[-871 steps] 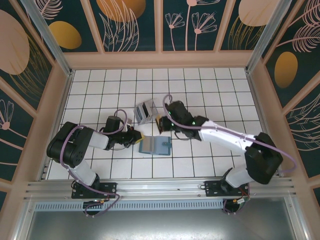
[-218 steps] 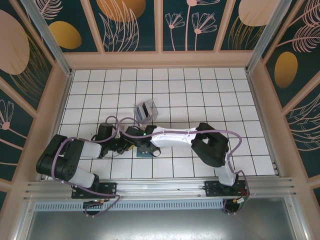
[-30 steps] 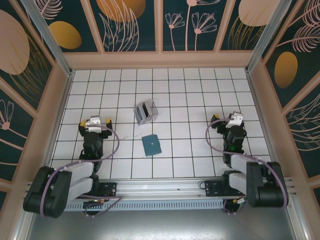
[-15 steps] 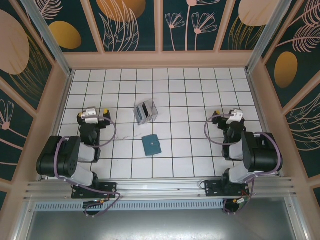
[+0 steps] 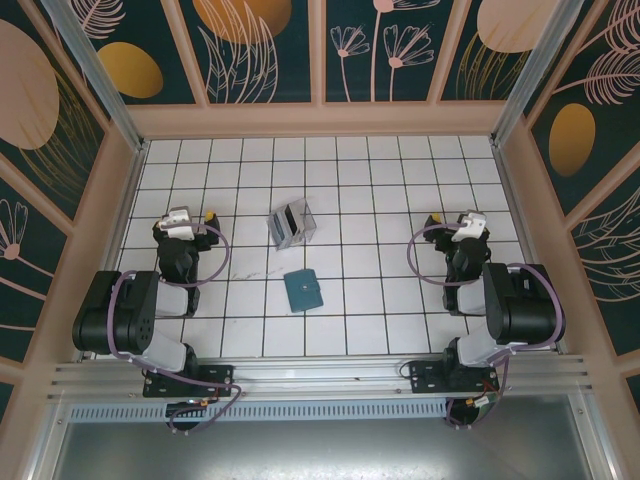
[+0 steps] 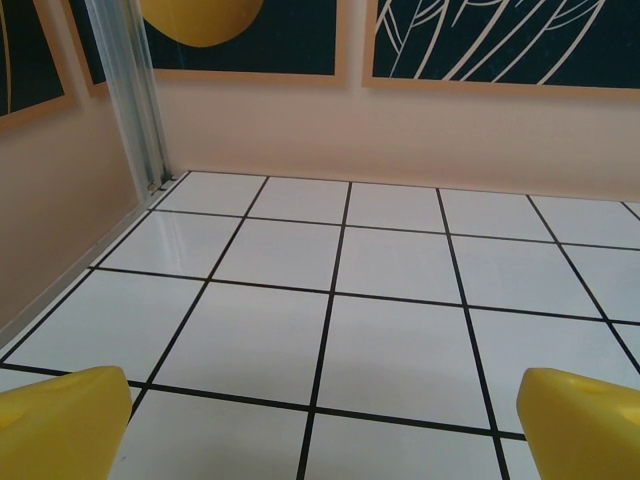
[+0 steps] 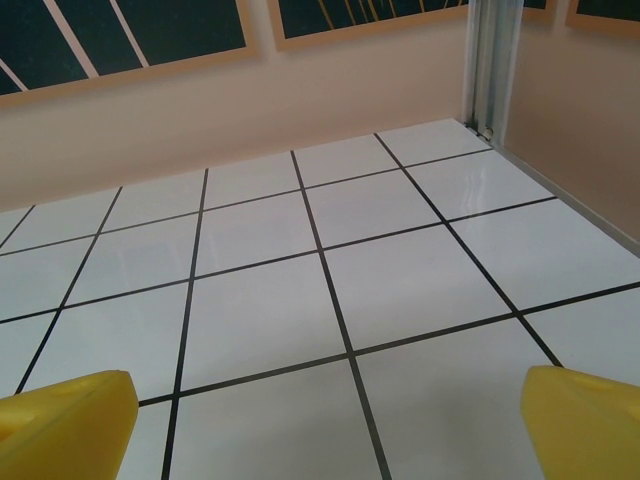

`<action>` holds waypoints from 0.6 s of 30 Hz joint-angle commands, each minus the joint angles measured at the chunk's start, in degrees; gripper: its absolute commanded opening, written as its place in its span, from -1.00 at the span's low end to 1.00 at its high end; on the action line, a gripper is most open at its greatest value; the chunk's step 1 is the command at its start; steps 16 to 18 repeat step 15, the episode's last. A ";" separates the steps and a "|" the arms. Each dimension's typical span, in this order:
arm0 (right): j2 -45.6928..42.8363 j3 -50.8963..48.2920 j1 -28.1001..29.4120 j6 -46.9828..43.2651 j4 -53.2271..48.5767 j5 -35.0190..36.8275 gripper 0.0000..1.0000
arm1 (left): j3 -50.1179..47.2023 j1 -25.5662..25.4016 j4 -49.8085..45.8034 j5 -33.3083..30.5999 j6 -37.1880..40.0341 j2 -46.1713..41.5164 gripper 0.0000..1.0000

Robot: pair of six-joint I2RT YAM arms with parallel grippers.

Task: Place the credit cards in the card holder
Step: Reset both arms

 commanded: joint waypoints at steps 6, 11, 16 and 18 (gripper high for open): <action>0.50 1.28 0.67 -0.87 0.19 1.05 0.98 | 0.24 0.29 0.12 0.76 -0.84 -0.32 0.98; 0.45 1.37 0.63 -0.83 0.18 1.09 0.98 | 0.25 0.29 0.11 0.76 -0.85 -0.36 0.98; 0.50 1.19 0.64 -0.92 0.46 1.08 0.98 | 0.23 0.29 0.11 0.76 -0.88 -0.36 0.98; 0.50 1.19 0.64 -0.92 0.46 1.08 0.98 | 0.23 0.29 0.11 0.76 -0.88 -0.36 0.98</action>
